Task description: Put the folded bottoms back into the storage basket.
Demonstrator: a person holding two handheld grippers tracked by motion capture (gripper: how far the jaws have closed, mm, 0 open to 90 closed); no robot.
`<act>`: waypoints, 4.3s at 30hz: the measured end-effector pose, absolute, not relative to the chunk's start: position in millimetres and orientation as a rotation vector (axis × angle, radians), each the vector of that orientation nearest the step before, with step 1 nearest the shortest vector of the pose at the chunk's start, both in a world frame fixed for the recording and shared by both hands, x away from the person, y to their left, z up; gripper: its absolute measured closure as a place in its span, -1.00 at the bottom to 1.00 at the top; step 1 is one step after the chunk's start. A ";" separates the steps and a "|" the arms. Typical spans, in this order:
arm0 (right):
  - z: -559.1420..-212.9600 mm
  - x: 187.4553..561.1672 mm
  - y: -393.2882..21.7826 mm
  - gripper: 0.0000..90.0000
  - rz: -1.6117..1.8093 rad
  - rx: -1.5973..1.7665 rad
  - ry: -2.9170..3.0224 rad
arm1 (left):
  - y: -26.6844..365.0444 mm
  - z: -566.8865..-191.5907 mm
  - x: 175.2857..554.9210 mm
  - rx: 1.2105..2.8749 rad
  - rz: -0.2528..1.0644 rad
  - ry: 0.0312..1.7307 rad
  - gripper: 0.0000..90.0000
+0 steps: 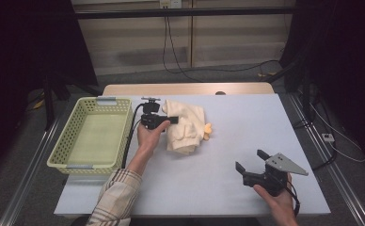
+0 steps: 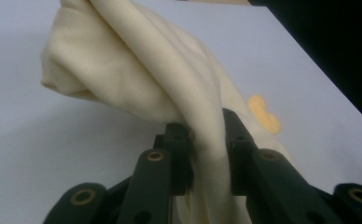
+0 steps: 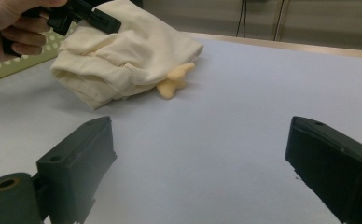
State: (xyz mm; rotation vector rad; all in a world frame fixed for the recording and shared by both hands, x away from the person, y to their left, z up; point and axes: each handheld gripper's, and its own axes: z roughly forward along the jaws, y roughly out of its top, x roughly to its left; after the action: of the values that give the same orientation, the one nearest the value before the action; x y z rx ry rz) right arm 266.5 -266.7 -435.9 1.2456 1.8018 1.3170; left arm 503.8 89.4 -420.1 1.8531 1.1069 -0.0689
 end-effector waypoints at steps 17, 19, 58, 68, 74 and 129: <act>-435.8 266.5 -266.9 -0.83 1.321 1.246 1.795 | 99.1 -391.6 489.5 1.855 0.037 1.009 0.71; -435.4 266.3 -266.9 -0.83 1.318 1.245 1.791 | 99.1 -388.9 487.3 1.862 0.054 0.999 0.71; -435.2 265.7 -264.3 -0.90 1.315 1.230 1.797 | 128.6 -354.1 462.7 1.876 0.248 0.897 0.71; -435.2 266.1 -265.2 -0.95 1.328 1.224 1.796 | 138.2 -345.3 454.4 1.857 0.262 0.884 0.71; -435.2 265.7 -264.1 -0.95 1.329 1.220 1.803 | 141.7 -340.0 449.6 1.863 0.273 0.874 0.71; -434.3 264.7 -263.6 -0.96 1.329 1.209 1.797 | 205.5 -291.8 391.7 1.815 0.407 0.832 0.71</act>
State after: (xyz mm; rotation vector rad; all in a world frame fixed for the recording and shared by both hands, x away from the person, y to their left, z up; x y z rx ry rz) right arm 264.7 -263.6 -434.3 1.2086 1.7975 1.3289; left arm 391.7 205.5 -291.8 1.8146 0.8320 0.4070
